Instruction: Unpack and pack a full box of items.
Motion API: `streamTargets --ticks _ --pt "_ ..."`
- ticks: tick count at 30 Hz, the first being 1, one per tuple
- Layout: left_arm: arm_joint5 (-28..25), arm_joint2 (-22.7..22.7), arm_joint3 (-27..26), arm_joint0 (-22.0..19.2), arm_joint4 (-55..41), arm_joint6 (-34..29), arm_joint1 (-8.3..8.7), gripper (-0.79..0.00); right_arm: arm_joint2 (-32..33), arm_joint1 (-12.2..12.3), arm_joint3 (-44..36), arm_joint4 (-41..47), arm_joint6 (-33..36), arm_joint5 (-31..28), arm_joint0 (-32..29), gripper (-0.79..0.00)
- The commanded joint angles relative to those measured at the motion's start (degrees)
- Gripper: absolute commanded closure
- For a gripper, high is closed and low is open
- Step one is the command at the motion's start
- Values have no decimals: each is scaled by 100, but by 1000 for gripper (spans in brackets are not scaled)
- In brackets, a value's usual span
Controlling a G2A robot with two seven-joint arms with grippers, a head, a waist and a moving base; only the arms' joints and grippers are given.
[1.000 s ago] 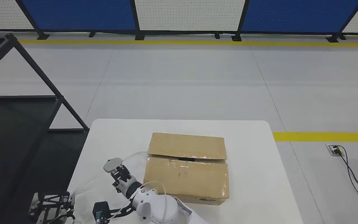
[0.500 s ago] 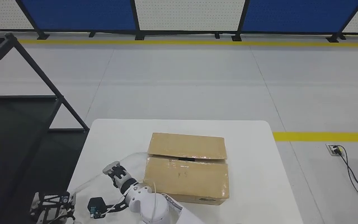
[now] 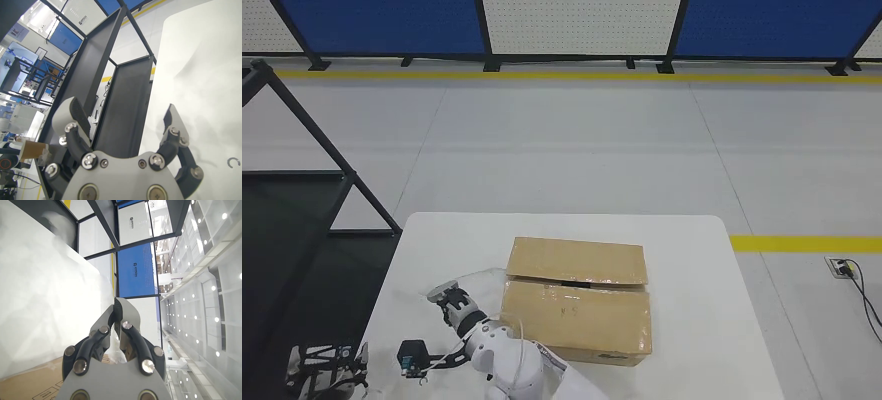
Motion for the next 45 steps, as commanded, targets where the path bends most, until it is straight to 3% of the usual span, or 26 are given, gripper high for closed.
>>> streamTargets --ticks 1,17,32,33,35,37,39,41,45 --pt "5 -16 19 -22 -23 -27 3 -785 21 -27 28 42 13 48 27 0" --pt "-161 -49 133 -49 -450 23 19 -785 13 -322 483 229 -135 410 507 0" --pt "-347 289 169 40 -611 198 19 -785 -142 -786 1303 708 224 517 970 0" --pt "-349 315 157 50 -601 205 19 -785 -140 -808 1348 730 239 533 982 -28" --pt "-364 336 165 70 -591 220 22 -785 -109 -841 1435 762 304 549 1012 -246" --pt "-371 358 169 87 -564 246 26 -785 -77 -867 1491 824 316 541 1027 -385" --pt "-366 380 174 104 -540 267 28 -785 -59 -879 1537 854 325 542 1040 -634" --pt "-357 407 181 120 -527 286 30 -785 -60 -887 1556 875 323 539 1044 -714" --pt "-340 464 190 142 -503 297 32 -785 -89 -892 1546 880 343 527 1047 -785"
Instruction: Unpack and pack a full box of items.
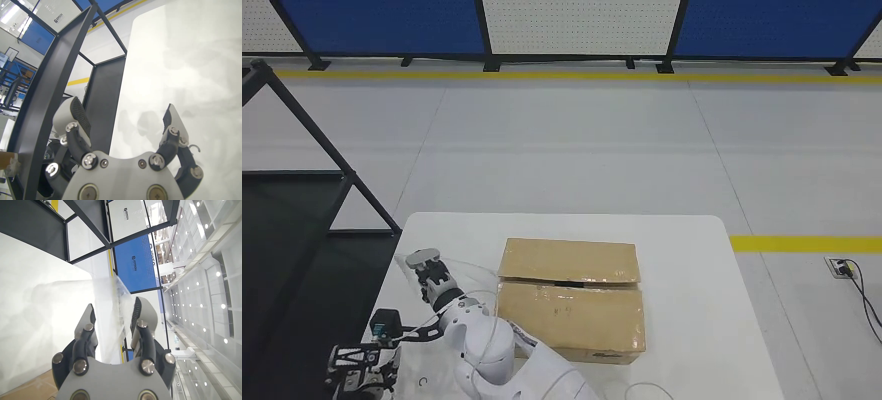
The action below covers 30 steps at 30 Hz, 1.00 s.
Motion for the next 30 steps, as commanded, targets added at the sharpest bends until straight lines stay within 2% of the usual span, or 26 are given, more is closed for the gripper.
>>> streamTargets --ticks 1,21,30 --pt "8 35 3 6 4 6 1 -785 -22 -1 -30 -8 23 -17 2 -785" --pt "57 205 45 -59 -31 31 21 -785 -108 48 -478 -269 179 -169 -135 -785" --pt "-53 335 -22 -176 48 -17 40 -785 315 232 -906 -565 28 -137 -455 -785"
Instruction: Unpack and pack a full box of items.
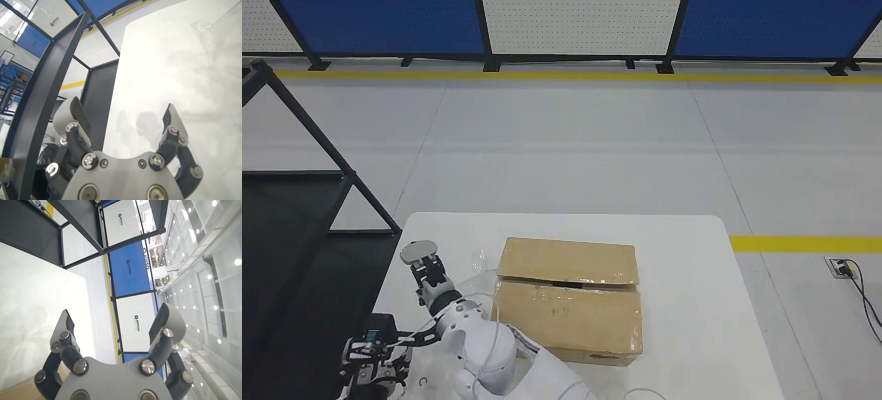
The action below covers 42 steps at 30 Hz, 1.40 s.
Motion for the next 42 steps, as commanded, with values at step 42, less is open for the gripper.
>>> streamTargets --ticks 42 --pt "-1157 1565 -77 -659 1136 966 163 -785 2640 1254 -4317 -517 -1927 -2700 -2772 -785"
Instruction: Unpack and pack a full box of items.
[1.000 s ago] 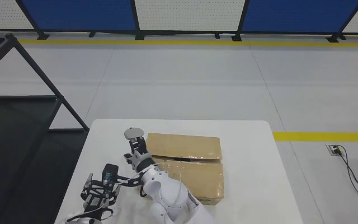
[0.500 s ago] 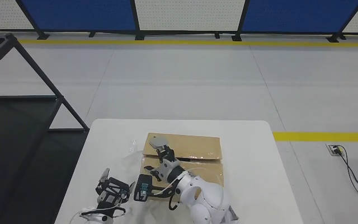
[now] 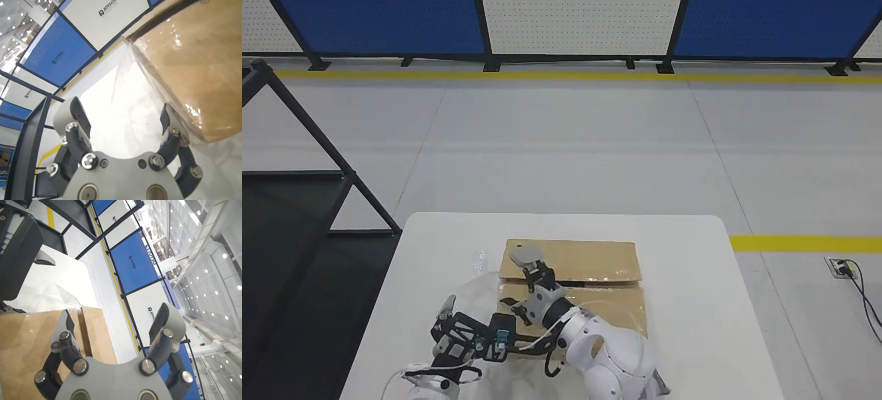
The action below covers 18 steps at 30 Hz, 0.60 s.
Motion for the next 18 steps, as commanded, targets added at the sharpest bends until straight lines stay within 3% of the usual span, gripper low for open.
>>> streamTargets --ticks 1,5,14,18 --pt "-24 37 -3 -11 2 13 6 -785 117 13 -107 254 60 -120 -8 -785" --pt "-68 80 -7 -34 -8 40 20 -785 465 41 -343 855 276 -569 -23 -785" --pt "-8 -29 -54 -36 -114 21 34 -785 465 41 -343 855 276 -569 -23 -785" --pt "-8 -29 -54 -36 -114 21 34 -785 621 78 -232 1283 5 -661 12 -785"
